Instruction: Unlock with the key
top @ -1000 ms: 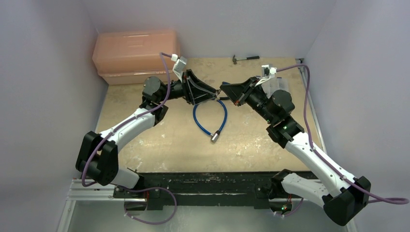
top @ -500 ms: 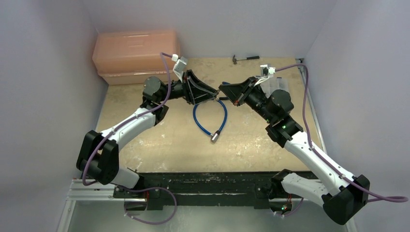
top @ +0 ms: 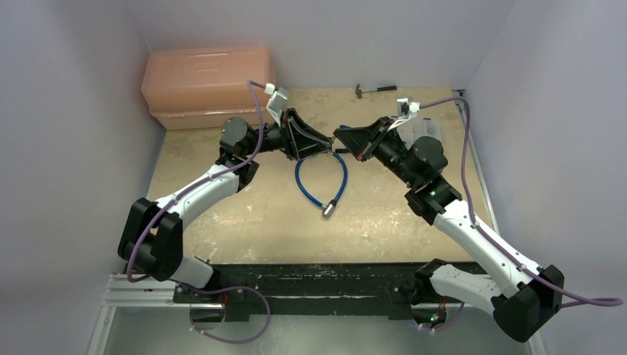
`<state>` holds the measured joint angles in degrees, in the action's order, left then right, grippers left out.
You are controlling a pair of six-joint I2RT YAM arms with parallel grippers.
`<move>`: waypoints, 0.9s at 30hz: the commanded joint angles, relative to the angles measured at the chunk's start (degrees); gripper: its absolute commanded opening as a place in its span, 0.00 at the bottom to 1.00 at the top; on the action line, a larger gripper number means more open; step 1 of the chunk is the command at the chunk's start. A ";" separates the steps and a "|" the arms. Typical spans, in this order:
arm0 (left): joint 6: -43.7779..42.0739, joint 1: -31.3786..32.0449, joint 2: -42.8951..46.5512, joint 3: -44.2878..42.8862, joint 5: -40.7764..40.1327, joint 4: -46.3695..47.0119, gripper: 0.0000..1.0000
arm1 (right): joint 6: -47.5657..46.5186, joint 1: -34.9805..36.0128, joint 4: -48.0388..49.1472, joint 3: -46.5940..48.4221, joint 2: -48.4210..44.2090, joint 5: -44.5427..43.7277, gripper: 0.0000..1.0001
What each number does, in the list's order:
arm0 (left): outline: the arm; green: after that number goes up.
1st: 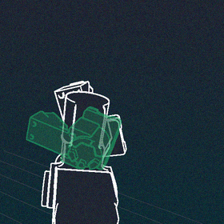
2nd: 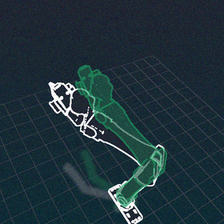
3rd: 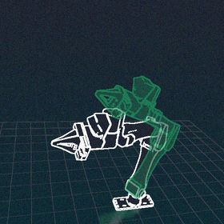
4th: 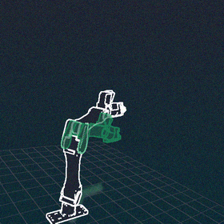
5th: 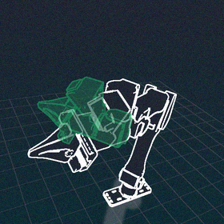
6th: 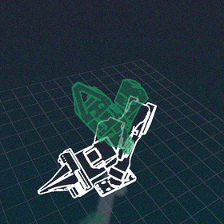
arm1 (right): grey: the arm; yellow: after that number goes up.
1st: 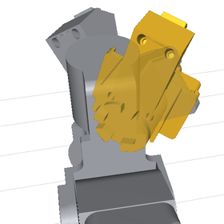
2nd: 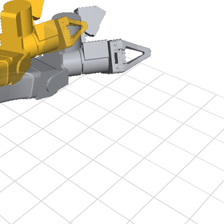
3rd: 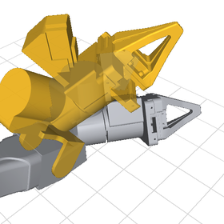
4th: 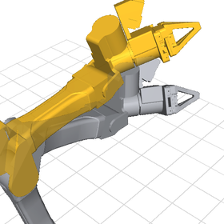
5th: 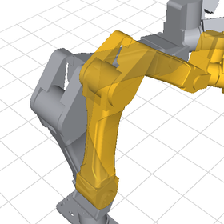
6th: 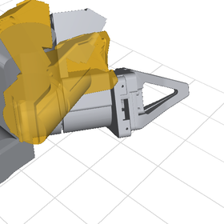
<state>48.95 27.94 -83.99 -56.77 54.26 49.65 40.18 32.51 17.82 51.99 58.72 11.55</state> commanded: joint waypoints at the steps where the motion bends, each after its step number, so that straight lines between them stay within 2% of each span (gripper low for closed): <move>1: 0.49 0.53 -0.30 -2.38 1.10 2.38 0.30 | 0.24 0.09 2.82 -0.63 0.25 0.09 0.00; 12: 0.19 0.62 -0.30 -2.58 1.20 2.03 0.09 | -0.99 0.05 2.06 -1.12 0.18 -0.54 0.00; 14: 0.21 0.55 -0.30 -2.58 1.23 1.90 0.10 | -1.43 0.06 1.85 -1.27 0.13 -0.56 0.00; 17: 0.26 0.62 -0.31 -2.64 1.37 1.86 0.17 | -1.95 0.08 1.39 -1.40 0.09 -0.48 0.00; 20: 0.23 0.62 -0.30 -2.64 1.37 1.86 0.19 | -2.05 0.02 1.34 -1.62 0.12 -0.23 0.00; 25: 0.19 0.55 -0.39 -2.55 1.37 1.94 0.11 | -2.13 0.10 1.42 -1.87 0.16 -0.05 0.00; 26: 0.31 0.61 -0.52 -2.61 1.37 1.94 0.07 | -2.13 0.08 1.42 -1.89 0.22 0.08 0.00; 27: 0.33 0.60 -0.48 -2.66 1.36 1.95 0.00 | -2.13 0.05 1.42 -1.93 0.25 0.13 0.00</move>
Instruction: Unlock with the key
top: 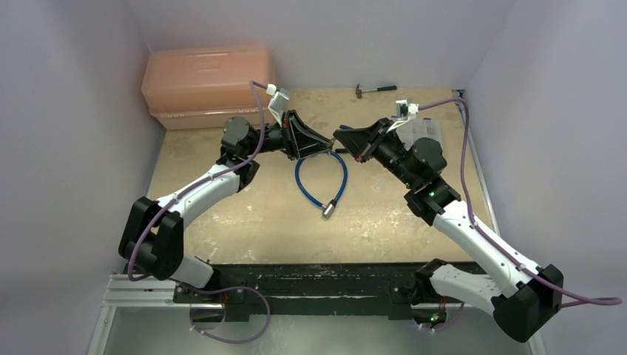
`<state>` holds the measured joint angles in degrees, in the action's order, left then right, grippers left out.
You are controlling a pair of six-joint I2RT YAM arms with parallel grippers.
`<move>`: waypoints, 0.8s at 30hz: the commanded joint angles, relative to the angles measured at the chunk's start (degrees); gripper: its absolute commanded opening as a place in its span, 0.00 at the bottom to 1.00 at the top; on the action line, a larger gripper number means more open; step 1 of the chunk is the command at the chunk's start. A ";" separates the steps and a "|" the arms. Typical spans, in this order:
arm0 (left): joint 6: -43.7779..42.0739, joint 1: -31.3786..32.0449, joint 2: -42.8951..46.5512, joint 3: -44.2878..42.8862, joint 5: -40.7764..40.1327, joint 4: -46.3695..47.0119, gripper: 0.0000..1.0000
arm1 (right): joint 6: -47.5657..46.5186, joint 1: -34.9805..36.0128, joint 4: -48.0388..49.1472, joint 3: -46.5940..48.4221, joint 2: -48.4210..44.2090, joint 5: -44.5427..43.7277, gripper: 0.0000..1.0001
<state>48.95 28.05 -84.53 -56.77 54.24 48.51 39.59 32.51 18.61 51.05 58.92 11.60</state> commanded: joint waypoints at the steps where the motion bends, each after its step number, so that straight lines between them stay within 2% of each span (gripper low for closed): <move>1: 0.31 0.50 0.00 -2.64 1.35 3.08 0.00 | -1.54 0.05 0.76 -1.03 0.15 0.28 0.00; 5: -0.13 0.51 0.05 -2.67 0.33 1.88 0.00 | -1.61 0.08 -0.03 -0.34 0.60 0.61 0.00; 7: -2.49 0.45 -0.02 -3.40 -0.87 -2.08 0.00 | -1.83 0.08 -1.80 0.59 0.84 0.02 0.26; 9: -5.64 0.45 -0.26 -4.53 -2.46 -7.45 0.00 | -1.98 0.09 -2.85 1.07 0.61 0.03 0.60; 10: -6.66 0.47 -0.33 -4.91 -2.95 -9.28 0.00 | -1.79 0.03 -3.50 1.27 0.28 -0.27 0.73; 11: -7.11 0.47 -0.36 -5.12 -3.24 -10.44 0.00 | -1.45 0.03 -4.47 1.56 -0.04 -1.47 0.80; 16: -8.57 0.48 -0.28 -5.48 -4.53 -12.75 0.00 | -1.67 0.02 -9.84 3.57 -1.63 -6.60 0.85; 21: -13.78 0.63 -0.24 -7.93 -8.72 -21.84 0.00 | -0.65 0.04 -15.73 4.02 -4.15 -14.25 0.89; 24: -16.44 0.75 -0.03 -9.30 -12.01 -26.77 0.00 | 0.52 0.01 -19.25 4.59 -5.21 -17.87 0.98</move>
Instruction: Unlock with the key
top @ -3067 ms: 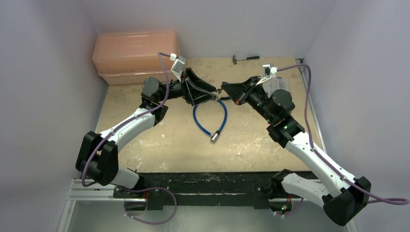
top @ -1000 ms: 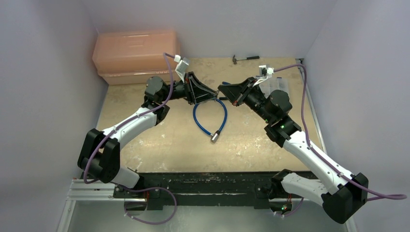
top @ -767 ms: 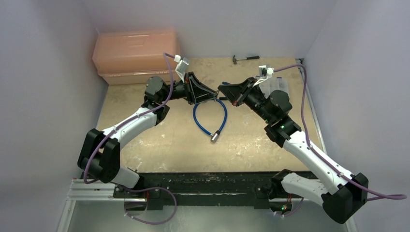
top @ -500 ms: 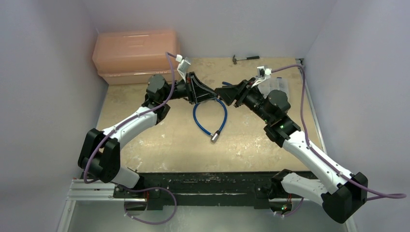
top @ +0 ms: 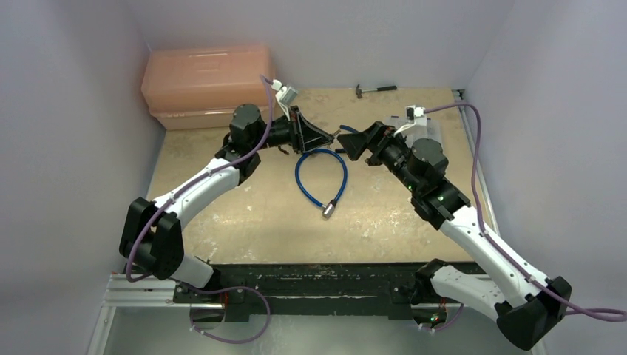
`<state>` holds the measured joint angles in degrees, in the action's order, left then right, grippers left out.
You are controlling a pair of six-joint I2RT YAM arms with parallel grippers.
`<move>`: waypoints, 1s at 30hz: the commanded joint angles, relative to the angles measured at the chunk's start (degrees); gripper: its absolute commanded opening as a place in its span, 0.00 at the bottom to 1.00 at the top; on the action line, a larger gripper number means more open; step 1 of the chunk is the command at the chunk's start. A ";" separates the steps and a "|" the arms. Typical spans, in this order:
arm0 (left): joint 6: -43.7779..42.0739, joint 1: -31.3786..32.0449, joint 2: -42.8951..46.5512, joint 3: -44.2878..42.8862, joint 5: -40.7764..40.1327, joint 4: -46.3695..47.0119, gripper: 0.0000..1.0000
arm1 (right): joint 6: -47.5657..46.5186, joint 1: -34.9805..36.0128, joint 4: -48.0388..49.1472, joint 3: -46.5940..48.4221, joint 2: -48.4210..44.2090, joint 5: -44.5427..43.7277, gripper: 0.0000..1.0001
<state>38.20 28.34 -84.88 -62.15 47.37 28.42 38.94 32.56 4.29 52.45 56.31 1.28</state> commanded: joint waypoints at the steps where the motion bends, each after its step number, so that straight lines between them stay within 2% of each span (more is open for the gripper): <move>1: -6.89 0.56 0.32 -4.60 -6.36 -9.04 0.00 | 3.29 -0.04 -7.07 3.31 -2.69 -9.47 0.99; 4: -8.85 0.58 0.52 -6.43 -11.41 -16.42 0.00 | 9.01 -0.08 -13.69 3.65 -1.90 -14.79 0.99; 7: -8.21 0.58 2.38 -5.91 -16.09 -21.04 0.00 | 9.98 -0.05 -18.25 4.54 0.61 -14.92 0.99; 9: -7.04 0.67 4.14 -4.61 -20.18 -24.61 0.00 | 11.12 -0.08 -21.78 5.37 3.02 -16.12 0.99; 12: -5.82 1.11 6.74 -2.23 -27.18 -31.80 0.00 | 14.39 -0.08 -32.62 8.72 8.37 -20.98 0.99; 16: -2.91 2.17 11.05 3.36 -34.22 -36.55 0.00 | 20.07 -0.04 -43.43 12.31 15.84 -23.09 0.99; 21: 1.11 2.83 15.16 10.64 -38.19 -40.00 0.00 | 21.54 -0.04 -39.60 8.53 19.68 -17.65 0.96; 30: 2.54 3.13 18.06 18.92 -36.64 -38.92 0.00 | 25.32 2.12 -38.32 8.24 26.58 -16.69 0.89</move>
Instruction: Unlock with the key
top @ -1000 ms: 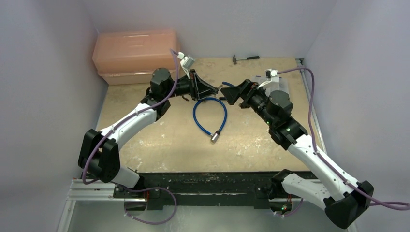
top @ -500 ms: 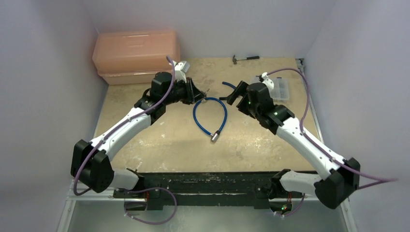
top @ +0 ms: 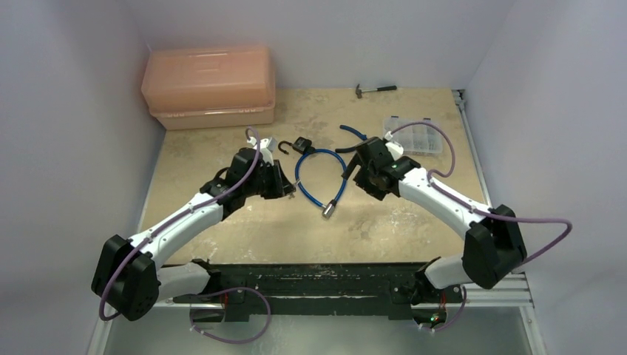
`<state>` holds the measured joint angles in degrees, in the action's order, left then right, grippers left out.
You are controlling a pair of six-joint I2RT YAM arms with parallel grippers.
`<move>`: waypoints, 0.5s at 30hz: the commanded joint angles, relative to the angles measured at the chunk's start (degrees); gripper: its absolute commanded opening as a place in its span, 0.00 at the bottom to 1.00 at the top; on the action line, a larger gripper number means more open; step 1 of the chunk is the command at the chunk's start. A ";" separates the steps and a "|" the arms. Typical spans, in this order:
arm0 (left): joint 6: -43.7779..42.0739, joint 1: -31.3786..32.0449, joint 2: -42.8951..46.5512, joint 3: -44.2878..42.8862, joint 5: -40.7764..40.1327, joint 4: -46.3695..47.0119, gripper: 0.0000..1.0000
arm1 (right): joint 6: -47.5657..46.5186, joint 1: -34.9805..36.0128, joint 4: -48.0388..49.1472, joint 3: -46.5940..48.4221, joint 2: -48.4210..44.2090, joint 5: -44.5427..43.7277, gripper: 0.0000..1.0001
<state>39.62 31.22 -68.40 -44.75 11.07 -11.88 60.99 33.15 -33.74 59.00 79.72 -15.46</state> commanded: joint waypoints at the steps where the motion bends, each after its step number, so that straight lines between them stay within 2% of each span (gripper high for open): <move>1: 0.90 0.24 1.34 1.47 -0.16 1.10 0.00 | 3.66 2.06 -0.70 2.05 4.24 0.11 0.88; 8: -2.05 0.24 0.95 -1.22 0.22 -4.61 0.00 | 5.62 4.89 -0.31 3.42 9.66 0.61 0.87; 15: -10.00 0.24 1.61 -10.49 -5.06 -21.43 0.00 | 7.10 7.10 -2.74 7.92 15.58 -0.63 0.81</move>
<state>35.77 31.27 -68.25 -48.58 9.50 -24.49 65.65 39.05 -34.72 63.22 93.67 -14.22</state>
